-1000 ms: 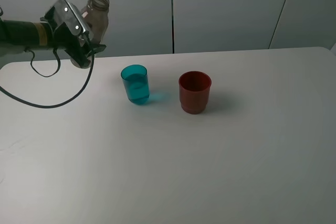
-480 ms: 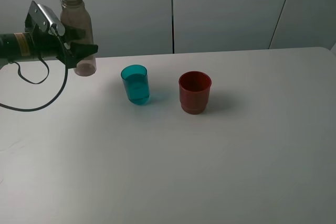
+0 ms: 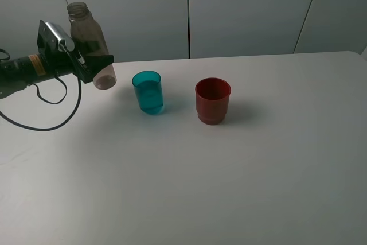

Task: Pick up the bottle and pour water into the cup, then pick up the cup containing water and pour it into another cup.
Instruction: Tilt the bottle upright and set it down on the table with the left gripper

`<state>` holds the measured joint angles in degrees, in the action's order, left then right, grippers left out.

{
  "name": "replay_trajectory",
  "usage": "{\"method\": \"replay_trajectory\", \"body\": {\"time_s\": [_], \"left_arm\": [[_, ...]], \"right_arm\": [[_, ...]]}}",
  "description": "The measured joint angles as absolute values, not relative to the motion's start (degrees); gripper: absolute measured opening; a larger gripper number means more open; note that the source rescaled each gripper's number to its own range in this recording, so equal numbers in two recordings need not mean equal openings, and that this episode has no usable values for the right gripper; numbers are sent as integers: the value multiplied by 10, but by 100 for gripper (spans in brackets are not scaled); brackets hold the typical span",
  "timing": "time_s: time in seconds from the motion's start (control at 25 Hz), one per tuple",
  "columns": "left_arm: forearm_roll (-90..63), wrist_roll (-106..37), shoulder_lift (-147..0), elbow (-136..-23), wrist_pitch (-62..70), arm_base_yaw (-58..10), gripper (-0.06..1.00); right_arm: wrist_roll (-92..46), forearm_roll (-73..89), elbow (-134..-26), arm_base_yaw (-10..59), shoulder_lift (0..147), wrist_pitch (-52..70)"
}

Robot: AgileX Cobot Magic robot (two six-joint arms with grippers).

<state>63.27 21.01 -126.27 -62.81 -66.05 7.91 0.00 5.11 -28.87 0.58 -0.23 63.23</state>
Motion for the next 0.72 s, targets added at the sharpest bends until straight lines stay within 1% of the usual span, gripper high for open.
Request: {"method": "replay_trajectory", "body": {"time_s": [0.72], "left_arm": [[601,198,-1311,-637,-674,79,0]], "right_arm": [[0,51,-289,6,-2,632]]}}
